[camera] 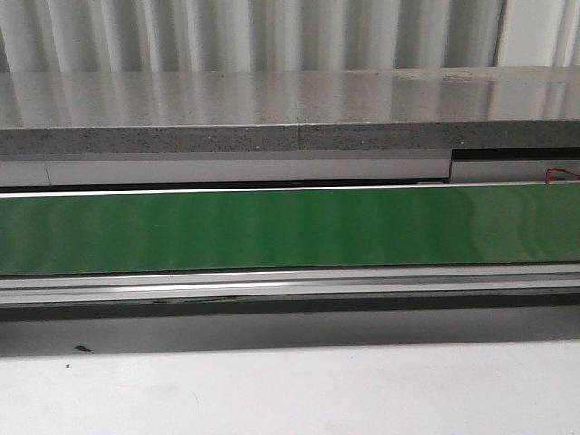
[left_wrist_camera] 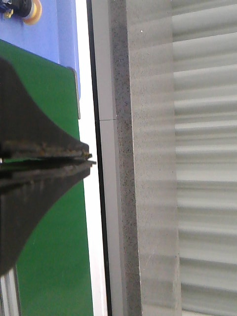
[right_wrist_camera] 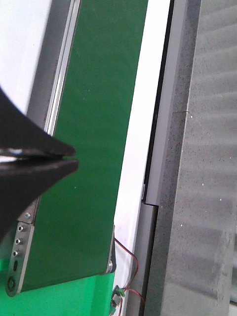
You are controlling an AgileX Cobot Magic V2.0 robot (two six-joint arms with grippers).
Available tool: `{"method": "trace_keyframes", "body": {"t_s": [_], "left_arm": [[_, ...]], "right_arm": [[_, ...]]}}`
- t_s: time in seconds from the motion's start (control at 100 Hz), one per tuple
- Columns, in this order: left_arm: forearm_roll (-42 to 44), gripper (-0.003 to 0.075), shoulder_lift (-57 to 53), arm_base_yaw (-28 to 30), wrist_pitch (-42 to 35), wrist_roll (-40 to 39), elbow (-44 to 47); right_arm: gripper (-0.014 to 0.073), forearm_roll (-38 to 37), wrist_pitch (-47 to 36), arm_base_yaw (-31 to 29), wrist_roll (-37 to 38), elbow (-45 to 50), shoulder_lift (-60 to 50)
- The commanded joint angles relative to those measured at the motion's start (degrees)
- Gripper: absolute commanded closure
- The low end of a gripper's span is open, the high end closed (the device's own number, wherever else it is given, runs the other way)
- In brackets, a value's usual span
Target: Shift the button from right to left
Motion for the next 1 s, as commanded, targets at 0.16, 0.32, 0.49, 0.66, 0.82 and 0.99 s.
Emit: {"method": "trace_keyframes", "body": {"t_s": [0.16,0.32,0.49,0.66,0.82,0.99], "left_arm": [[-0.3,0.0741,-1.7,0.1,-4.8,-0.5,2.2],[-0.3,0.0741,-1.7,0.1,-4.8,-0.5,2.2],[-0.3,0.0741,-1.7,0.1,-4.8,-0.5,2.2],[-0.3,0.0741,-1.7,0.1,-4.8,-0.5,2.2],[-0.3,0.0741,-1.7,0.1,-4.8,-0.5,2.2],[-0.3,0.0741,-1.7,0.1,-4.8,-0.5,2.2]], "right_arm": [[0.0662,-0.1,-4.6,0.0,-0.6,-1.6,0.5],[0.0662,-0.1,-4.6,0.0,-0.6,-1.6,0.5],[0.0662,-0.3,-5.0,-0.5,-0.6,-1.6,0.5],[0.0662,-1.0,-10.9,-4.5,-0.6,2.1,0.5],[0.0662,-1.1,-20.9,-10.1,-0.5,9.8,-0.4],[0.0662,-2.4,-23.3,-12.9,-0.5,16.2,-5.7]]}}
